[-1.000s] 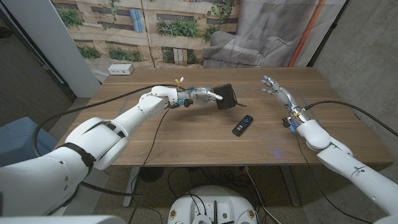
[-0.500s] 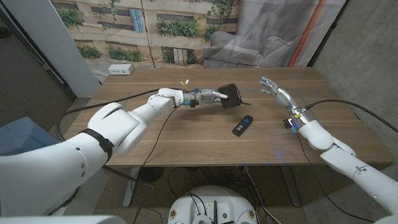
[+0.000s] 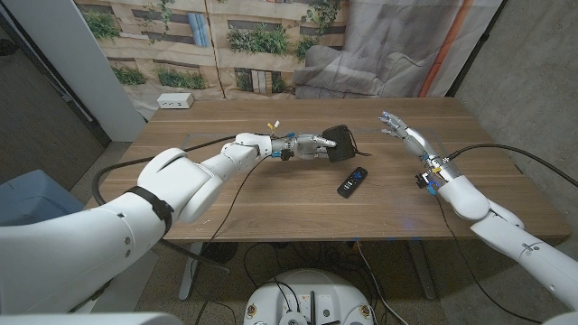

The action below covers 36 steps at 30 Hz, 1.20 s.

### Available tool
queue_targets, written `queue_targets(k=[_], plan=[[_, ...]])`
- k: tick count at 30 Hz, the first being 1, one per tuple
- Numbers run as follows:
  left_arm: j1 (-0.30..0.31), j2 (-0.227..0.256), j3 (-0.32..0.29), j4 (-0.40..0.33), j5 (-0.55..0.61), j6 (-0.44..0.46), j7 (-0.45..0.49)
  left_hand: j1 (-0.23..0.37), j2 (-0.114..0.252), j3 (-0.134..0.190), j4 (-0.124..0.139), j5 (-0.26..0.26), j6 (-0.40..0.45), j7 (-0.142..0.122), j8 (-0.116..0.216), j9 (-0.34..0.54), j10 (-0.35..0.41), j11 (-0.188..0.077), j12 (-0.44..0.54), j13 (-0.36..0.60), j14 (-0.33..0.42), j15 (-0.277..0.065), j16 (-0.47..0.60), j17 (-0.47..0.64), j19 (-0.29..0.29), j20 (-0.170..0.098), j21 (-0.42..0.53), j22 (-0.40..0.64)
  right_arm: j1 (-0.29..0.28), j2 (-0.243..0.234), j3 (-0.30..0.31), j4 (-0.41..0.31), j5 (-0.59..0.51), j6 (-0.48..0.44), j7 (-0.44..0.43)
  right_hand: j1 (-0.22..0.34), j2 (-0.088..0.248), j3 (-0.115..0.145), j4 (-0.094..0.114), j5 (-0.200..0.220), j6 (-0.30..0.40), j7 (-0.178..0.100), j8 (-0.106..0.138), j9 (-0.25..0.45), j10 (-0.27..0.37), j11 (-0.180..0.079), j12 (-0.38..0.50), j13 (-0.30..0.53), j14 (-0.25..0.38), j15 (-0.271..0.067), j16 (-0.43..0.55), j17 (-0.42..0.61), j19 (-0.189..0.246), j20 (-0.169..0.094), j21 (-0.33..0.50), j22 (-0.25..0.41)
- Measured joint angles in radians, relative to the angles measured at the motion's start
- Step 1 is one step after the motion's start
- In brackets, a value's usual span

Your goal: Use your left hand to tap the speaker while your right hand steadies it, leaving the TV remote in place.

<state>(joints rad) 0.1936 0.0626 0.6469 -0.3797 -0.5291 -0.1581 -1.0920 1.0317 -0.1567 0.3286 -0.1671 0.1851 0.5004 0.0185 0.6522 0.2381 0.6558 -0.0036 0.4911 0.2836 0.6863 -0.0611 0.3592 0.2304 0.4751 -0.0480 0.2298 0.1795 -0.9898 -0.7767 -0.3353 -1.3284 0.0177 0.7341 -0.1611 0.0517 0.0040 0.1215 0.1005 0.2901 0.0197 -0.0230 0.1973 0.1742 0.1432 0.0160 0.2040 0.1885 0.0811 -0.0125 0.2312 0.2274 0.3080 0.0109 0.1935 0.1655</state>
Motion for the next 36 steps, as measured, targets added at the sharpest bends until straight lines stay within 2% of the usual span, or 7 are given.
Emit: queue_targets(k=[11, 20, 26, 28, 32, 34, 36], plan=[[0.027, 0.032, -0.017, -0.037, -0.021, -0.007, -0.097, 0.000, 0.000, -0.003, 0.000, 0.000, 0.009, 0.009, 0.000, -0.002, 0.006, 0.005, 0.000, 0.000, 0.005, -0.005, 0.000, -0.004, 0.004, 0.003, 0.000, 0.000, -0.036, -0.013, 0.017, -0.056, -0.022, -0.046, -0.027, 0.011, -0.011, 0.000, -0.008, 0.000, 0.000, 0.000, 0.000, 0.000, 0.000, 0.000, -0.005, 0.000, -0.004, 0.004, 0.000, 0.000, 0.000, 0.000, 0.000, 0.000], [0.028, 0.045, -0.023, -0.032, -0.035, 0.002, -0.167, 0.000, 0.000, -0.007, -0.002, 0.004, 0.017, 0.017, 0.000, -0.005, 0.013, 0.005, 0.008, 0.000, 0.021, 0.001, 0.009, -0.006, 0.022, 0.000, 0.004, 0.000, -0.115, -0.046, 0.056, -0.162, -0.034, -0.098, -0.052, 0.011, -0.011, 0.000, -0.008, 0.000, 0.000, 0.000, 0.000, 0.000, -0.002, -0.002, -0.005, 0.000, -0.002, 0.006, -0.008, 0.000, 0.000, 0.000, -0.002, 0.000], [0.015, 0.047, -0.019, -0.017, -0.036, 0.009, -0.207, 0.000, 0.000, -0.009, -0.003, 0.004, 0.020, 0.020, 0.000, -0.009, 0.013, 0.005, 0.015, 0.000, 0.021, 0.000, 0.009, -0.005, 0.023, 0.002, 0.004, 0.000, -0.168, -0.067, 0.084, -0.233, -0.040, -0.124, -0.057, 0.011, -0.010, 0.001, -0.018, 0.000, -0.004, 0.004, -0.007, 0.000, -0.004, -0.004, -0.006, 0.000, -0.002, 0.006, -0.008, -0.003, 0.000, 0.000, -0.005, 0.000], [0.010, 0.047, -0.015, -0.011, -0.030, 0.013, -0.221, 0.000, 0.000, -0.009, -0.002, 0.004, 0.020, 0.020, 0.000, -0.009, 0.013, 0.005, 0.015, 0.000, 0.025, 0.004, 0.010, -0.005, 0.025, 0.000, 0.004, 0.000, -0.186, -0.075, 0.094, -0.259, -0.041, -0.131, -0.057, 0.031, -0.014, -0.003, -0.022, 0.000, -0.004, 0.004, -0.007, 0.000, -0.004, -0.004, -0.008, 0.000, -0.002, 0.006, -0.008, -0.005, 0.000, 0.000, -0.005, 0.000], [0.000, 0.045, -0.010, -0.002, -0.024, 0.019, -0.231, 0.000, 0.000, -0.011, -0.003, 0.004, 0.020, 0.020, 0.000, -0.009, 0.013, 0.005, 0.016, 0.000, 0.027, 0.005, 0.015, -0.005, 0.036, 0.000, 0.004, 0.000, -0.200, -0.081, 0.102, -0.283, -0.044, -0.143, -0.052, 0.031, -0.014, 0.002, -0.034, 0.000, -0.011, 0.011, -0.007, 0.000, -0.015, -0.007, -0.012, 0.000, -0.009, 0.013, -0.014, -0.005, 0.000, 0.000, -0.007, 0.000], [-0.005, 0.043, -0.008, 0.003, -0.017, 0.024, -0.239, 0.000, 0.000, -0.011, -0.003, 0.004, 0.020, 0.020, 0.000, -0.009, 0.013, 0.005, 0.019, 0.000, 0.027, 0.005, 0.015, -0.005, 0.036, 0.000, 0.009, 0.000, -0.212, -0.087, 0.107, -0.306, -0.044, -0.152, -0.046, 0.045, -0.029, 0.001, -0.037, 0.000, -0.020, 0.009, -0.007, 0.000, -0.022, -0.007, -0.012, 0.000, -0.009, 0.013, -0.015, -0.005, -0.004, 0.003, -0.009, 0.000], [-0.007, 0.042, -0.007, 0.005, -0.017, 0.024, -0.239, 0.000, 0.000, -0.012, -0.003, 0.004, 0.020, 0.020, 0.000, -0.009, 0.015, 0.007, 0.019, 0.000, 0.029, 0.008, 0.015, -0.005, 0.036, 0.000, 0.011, 0.000, -0.217, -0.089, 0.110, -0.316, -0.044, -0.159, -0.040, 0.056, -0.018, 0.002, -0.038, 0.000, -0.020, 0.009, -0.007, 0.000, -0.024, -0.009, -0.012, 0.000, -0.013, 0.009, -0.015, -0.005, -0.008, 0.000, -0.009, 0.000]])
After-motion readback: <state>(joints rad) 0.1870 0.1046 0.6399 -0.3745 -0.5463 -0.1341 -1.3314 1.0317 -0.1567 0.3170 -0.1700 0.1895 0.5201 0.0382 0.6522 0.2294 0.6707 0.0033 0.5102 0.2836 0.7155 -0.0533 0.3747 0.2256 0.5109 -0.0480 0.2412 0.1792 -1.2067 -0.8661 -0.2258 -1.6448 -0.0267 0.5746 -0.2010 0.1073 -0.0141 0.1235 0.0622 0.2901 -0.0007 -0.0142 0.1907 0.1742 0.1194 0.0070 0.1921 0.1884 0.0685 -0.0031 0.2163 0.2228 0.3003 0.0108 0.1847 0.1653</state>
